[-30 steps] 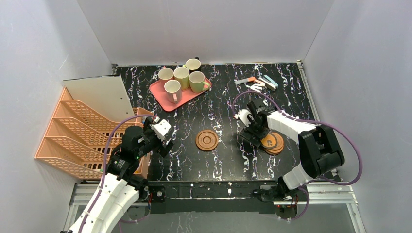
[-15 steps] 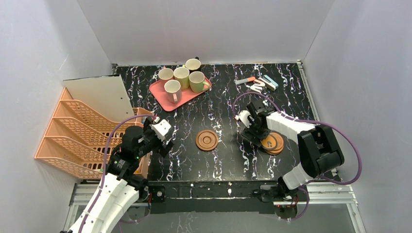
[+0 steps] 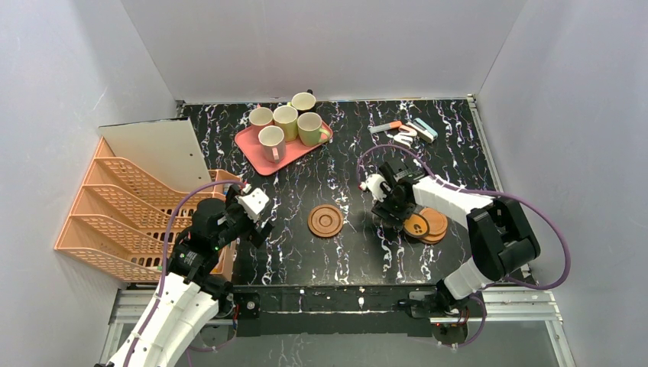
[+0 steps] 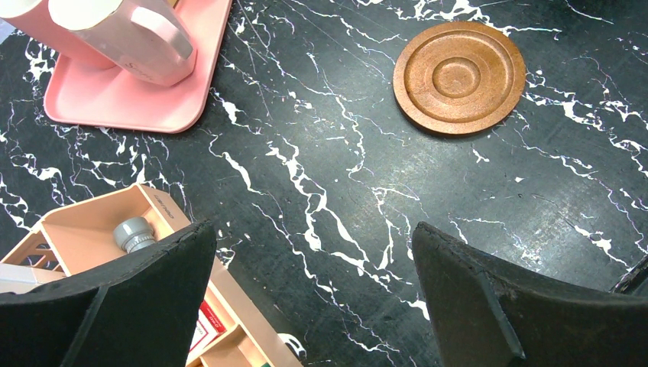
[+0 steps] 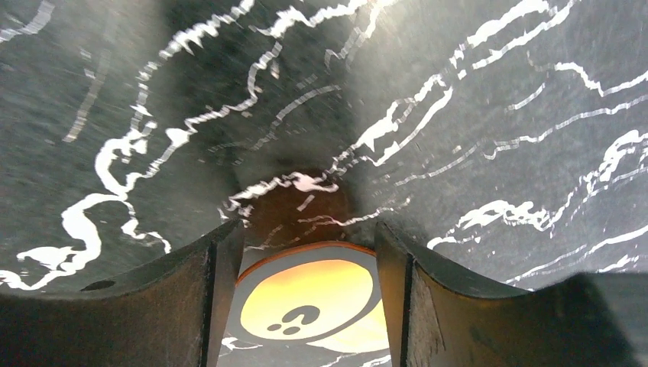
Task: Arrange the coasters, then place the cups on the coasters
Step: Move the coaster to the center of the board.
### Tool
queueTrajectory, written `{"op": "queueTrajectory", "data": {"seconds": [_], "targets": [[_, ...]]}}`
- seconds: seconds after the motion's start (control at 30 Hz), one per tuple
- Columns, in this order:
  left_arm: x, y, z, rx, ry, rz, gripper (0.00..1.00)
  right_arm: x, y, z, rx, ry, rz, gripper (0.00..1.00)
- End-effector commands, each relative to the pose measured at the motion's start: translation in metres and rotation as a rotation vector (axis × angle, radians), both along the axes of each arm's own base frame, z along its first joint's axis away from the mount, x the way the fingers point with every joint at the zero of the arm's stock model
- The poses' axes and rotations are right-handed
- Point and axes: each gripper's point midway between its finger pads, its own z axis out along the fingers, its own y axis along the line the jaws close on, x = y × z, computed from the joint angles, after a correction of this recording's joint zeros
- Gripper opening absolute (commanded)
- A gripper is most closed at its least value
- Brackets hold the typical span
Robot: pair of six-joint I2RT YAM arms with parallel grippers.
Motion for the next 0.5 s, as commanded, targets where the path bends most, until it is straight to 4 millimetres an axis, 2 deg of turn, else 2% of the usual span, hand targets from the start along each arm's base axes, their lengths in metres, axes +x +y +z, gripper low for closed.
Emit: {"op": "queueTrajectory", "data": {"seconds": [0.0, 0.23, 0.37, 0.47], "targets": [[-0.003, -0.001, -0.004, 0.002, 0.017, -0.012, 0.98, 0.004, 0.034, 0.018, 0.103, -0.022, 0.041, 0.71], [-0.003, -0.001, -0.005, 0.004, 0.018, -0.013, 0.98, 0.006, 0.07, 0.04, 0.213, -0.052, 0.097, 0.7], [-0.003, -0.001, -0.005, 0.005, 0.021, -0.013, 0.98, 0.008, 0.069, 0.04, 0.204, -0.071, 0.107, 0.76], [-0.003, -0.001, -0.005, 0.005, 0.019, -0.013, 0.98, 0.007, 0.059, 0.043, 0.17, -0.095, 0.101, 0.82]]}}
